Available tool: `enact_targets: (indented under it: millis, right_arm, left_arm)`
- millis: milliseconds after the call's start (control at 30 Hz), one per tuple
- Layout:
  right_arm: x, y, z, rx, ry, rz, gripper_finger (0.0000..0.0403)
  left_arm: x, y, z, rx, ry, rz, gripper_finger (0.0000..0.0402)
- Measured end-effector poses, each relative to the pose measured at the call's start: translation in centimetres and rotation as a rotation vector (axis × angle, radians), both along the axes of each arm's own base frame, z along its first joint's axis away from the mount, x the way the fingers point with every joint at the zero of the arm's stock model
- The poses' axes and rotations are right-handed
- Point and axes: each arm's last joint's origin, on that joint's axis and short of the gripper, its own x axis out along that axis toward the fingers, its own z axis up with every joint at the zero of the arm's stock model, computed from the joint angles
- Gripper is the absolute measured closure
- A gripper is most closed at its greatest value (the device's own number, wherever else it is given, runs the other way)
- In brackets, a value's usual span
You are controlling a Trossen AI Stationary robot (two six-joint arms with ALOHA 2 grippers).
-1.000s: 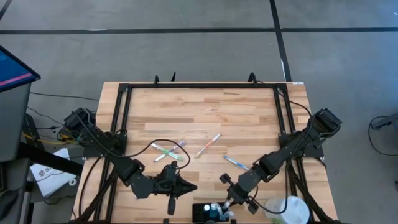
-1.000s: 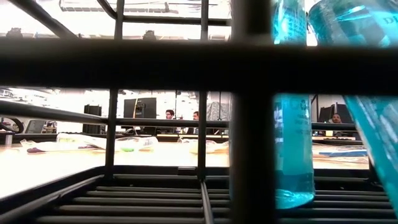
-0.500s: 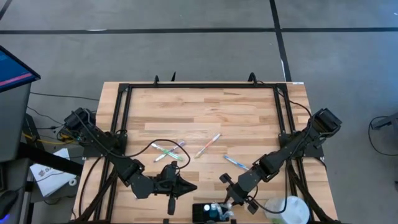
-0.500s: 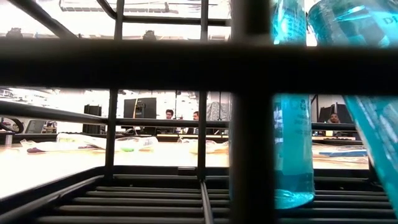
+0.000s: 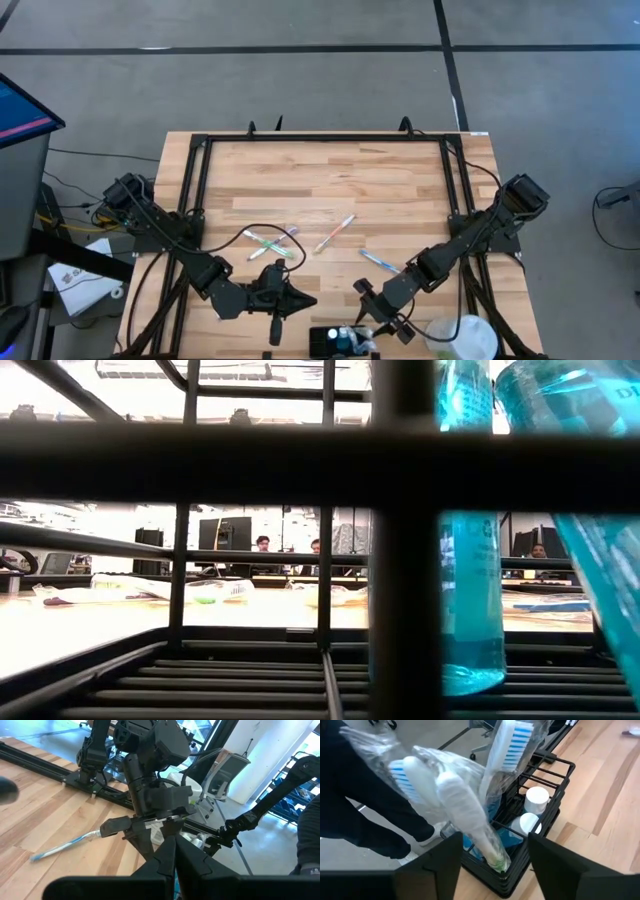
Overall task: Pick & Place toothbrushing station
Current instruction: Put the bottom green toothbrush into the black mesh organizer, then put the bottom purple toothbrush into the black mesh organizer
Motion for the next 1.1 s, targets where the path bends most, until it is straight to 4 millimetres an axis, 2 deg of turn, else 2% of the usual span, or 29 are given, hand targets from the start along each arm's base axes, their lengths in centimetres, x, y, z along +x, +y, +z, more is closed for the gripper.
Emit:
enact_targets:
  millis: [267,567,900,1100]
  right_arm:
    - [-0.2,0.1,-0.2,0.015,0.057,-0.024,0.0154]
    - [-0.9,0.5,0.1,0.02,0.08,-0.015,0.0153]
    - [-3.0,0.0,1.5,-0.076,0.101,-0.074,0.0153]
    - [-3.3,-0.4,1.3,-0.106,0.148,-0.096,0.0154]
  left_arm:
    - [0.0,0.0,0.0,0.0,0.0,0.0,0.0401]
    - [0.0,0.0,0.0,0.001,0.001,0.0,0.0401]
    - [0.0,0.0,-0.2,0.02,0.014,-0.002,0.0401]
    - [-0.1,0.0,-0.5,0.038,0.047,-0.042,0.0401]
